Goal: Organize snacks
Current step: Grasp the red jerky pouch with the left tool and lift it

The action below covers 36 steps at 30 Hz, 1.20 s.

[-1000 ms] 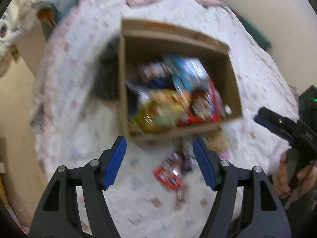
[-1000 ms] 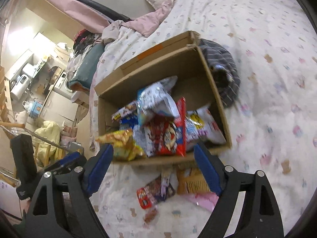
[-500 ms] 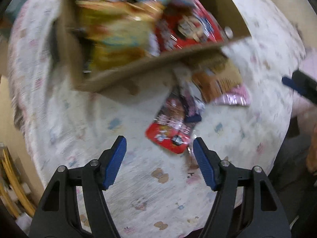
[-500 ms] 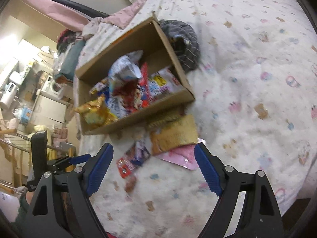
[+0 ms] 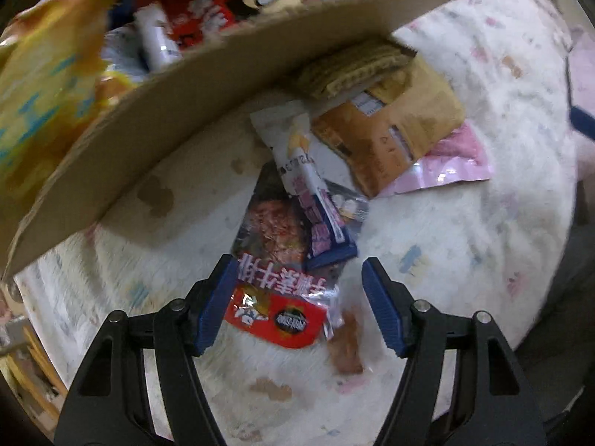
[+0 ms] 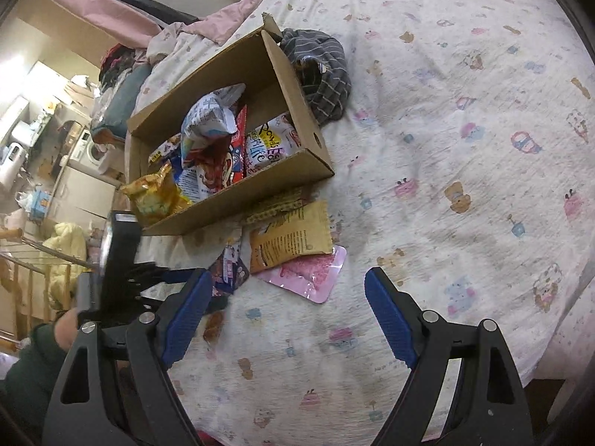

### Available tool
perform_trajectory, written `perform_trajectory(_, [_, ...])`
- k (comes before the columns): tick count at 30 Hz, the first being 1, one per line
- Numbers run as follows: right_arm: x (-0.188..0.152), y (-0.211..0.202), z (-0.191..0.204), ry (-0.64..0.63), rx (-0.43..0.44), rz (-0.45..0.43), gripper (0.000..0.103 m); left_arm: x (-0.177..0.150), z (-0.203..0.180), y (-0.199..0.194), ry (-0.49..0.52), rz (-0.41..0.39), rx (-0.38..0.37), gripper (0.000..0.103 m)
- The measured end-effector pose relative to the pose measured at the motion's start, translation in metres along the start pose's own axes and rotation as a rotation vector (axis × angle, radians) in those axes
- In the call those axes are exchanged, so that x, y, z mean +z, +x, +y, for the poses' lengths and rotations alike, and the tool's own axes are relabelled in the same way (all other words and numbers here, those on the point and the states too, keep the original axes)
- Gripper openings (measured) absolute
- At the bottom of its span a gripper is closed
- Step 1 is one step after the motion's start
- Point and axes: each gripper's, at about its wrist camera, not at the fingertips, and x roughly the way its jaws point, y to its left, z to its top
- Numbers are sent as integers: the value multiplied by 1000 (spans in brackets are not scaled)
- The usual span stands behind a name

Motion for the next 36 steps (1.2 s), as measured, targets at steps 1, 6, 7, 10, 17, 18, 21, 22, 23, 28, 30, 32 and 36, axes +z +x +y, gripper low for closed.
perform_trajectory(1, [1,-1,0,4,4,-2,86,2,-1,4,3,4,12,66])
perform_trajectory(6, [3,1,0,0,9,3,86,8,-1,11,9,8,-8,66])
perform_trajectory(7, [3,2,0,-1,14,7,86,8,-1,12,5,9,-13,66])
perform_trajectory(10, [3,4,3,-10,12,14,86,5,-1,12,20,9,-3,66])
perform_trajectory(17, [4,11,8,-17,2,25,86,-7,-1,-5,19,-11,-73,51])
perform_trajectory(18, [4,11,9,-18,2,25,86,-11,-1,-10,23,-20,-86,49])
perform_trajectory(21, [5,14,13,-25,6,28,86,-29,0,-26,18,-37,-107,45])
perform_trajectory(22, [5,15,15,-27,9,31,86,-35,0,-30,11,-39,-109,45])
perform_trajectory(23, [5,15,16,-29,12,33,86,-41,-1,-34,9,-39,-113,45])
perform_trajectory(28, [5,20,13,-1,14,46,86,-72,-4,-71,23,-107,-102,45])
perform_trajectory(30, [5,23,8,40,25,59,86,-81,-2,-90,5,-145,-82,45])
perform_trajectory(32, [4,30,-3,113,47,99,86,-87,-2,-102,-28,-181,-51,45])
perform_trajectory(36, [-2,52,-20,229,70,184,86,-100,10,-113,-111,-229,-47,45])
